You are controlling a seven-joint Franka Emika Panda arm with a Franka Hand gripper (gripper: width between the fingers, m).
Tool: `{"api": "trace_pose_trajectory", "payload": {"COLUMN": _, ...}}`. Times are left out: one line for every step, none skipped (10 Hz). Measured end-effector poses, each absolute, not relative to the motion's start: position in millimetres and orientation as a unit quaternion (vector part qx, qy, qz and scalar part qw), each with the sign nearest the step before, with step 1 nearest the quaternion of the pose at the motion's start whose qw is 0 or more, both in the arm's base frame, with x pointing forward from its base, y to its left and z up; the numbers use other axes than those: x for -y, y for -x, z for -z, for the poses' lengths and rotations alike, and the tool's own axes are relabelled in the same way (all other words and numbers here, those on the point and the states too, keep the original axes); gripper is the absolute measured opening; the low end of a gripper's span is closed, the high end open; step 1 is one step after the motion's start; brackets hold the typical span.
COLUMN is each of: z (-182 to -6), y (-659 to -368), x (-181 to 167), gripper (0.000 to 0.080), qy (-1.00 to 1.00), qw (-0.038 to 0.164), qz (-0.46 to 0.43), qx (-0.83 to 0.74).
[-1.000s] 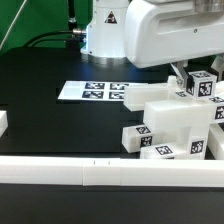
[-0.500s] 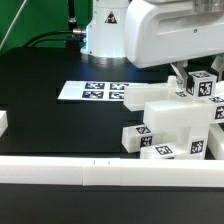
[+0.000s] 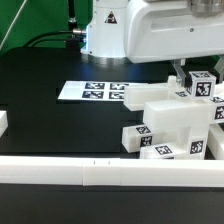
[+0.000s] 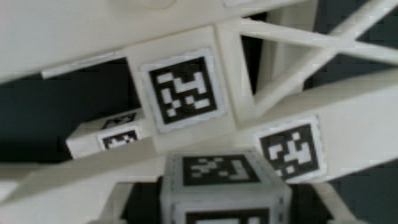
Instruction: Assemble chair
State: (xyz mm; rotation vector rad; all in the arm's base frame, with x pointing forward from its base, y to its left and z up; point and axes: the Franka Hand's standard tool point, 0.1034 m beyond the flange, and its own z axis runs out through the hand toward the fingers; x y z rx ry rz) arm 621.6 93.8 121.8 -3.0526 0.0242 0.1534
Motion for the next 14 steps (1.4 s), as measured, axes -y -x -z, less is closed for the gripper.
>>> {"api": "trace_pose_trajectory", "payload": {"z": -121.9, "y": -621.8, "x": -93.9, "gripper": 0.0284, "qy": 0.997, "qw": 0.041, "qz": -0.051, "qx": -0.04}}
{"api": "trace_pose_trajectory", "payload": {"z": -121.9, "y": -621.9, "x": -93.9, "gripper": 0.0284, "qy": 0.996, "qw": 0.04, "qz": -0.052, "qx": -0.057}}
{"api": "trace_pose_trajectory", "payload": {"z": -121.9, "y": -621.9, "x": -94.2, "gripper": 0.0284, "qy": 0.993, "qw": 0.038, "qz": -0.053, "qx": -0.101}}
{"api": "trace_pose_trajectory", "payload": {"z": -122.0, "y": -622.0, "x": -94.3, "gripper": 0.0284, "qy": 0.989, "qw": 0.036, "qz": -0.054, "qx": -0.132}}
{"api": "trace_pose_trajectory", "payload": {"z": -122.0, "y": -622.1, "x": -94.5, "gripper": 0.0284, "qy": 0.985, "qw": 0.035, "qz": -0.055, "qx": -0.161}}
{"api": "trace_pose_trajectory", "payload": {"z": -122.0, "y": -622.1, "x": -94.9, "gripper": 0.0284, "qy": 0.978, "qw": 0.033, "qz": -0.056, "qx": -0.198}}
{"api": "trace_pose_trajectory", "payload": {"z": -122.0, "y": -622.0, "x": -95.5, "gripper": 0.0284, "qy": 0.97, "qw": 0.031, "qz": -0.058, "qx": -0.236}}
{"api": "trace_pose_trajectory", "payload": {"z": -122.1, "y": -622.1, "x": -95.9, "gripper": 0.0284, "qy": 0.962, "qw": 0.03, "qz": -0.058, "qx": -0.265}}
{"api": "trace_pose_trajectory", "payload": {"z": -122.2, "y": -622.2, "x": -96.4, "gripper": 0.0284, "qy": 0.956, "qw": 0.029, "qz": -0.059, "qx": -0.287}}
{"api": "trace_pose_trajectory", "payload": {"z": -122.3, "y": -622.1, "x": -97.9, "gripper": 0.0284, "qy": 0.943, "qw": 0.03, "qz": -0.061, "qx": -0.327}}
{"api": "trace_pose_trajectory", "payload": {"z": -122.3, "y": -622.1, "x": -98.2, "gripper": 0.0284, "qy": 0.93, "qw": 0.028, "qz": -0.062, "qx": -0.361}}
{"api": "trace_pose_trajectory", "payload": {"z": -122.3, "y": -622.1, "x": -98.6, "gripper": 0.0284, "qy": 0.923, "qw": 0.027, "qz": -0.063, "qx": -0.378}}
{"api": "trace_pose_trajectory", "payload": {"z": -122.3, "y": -622.1, "x": -99.2, "gripper": 0.0284, "qy": 0.913, "qw": 0.026, "qz": -0.064, "qx": -0.401}}
{"api": "trace_pose_trajectory", "payload": {"z": -122.2, "y": -622.1, "x": -98.1, "gripper": 0.0284, "qy": 0.919, "qw": 0.027, "qz": -0.063, "qx": -0.388}}
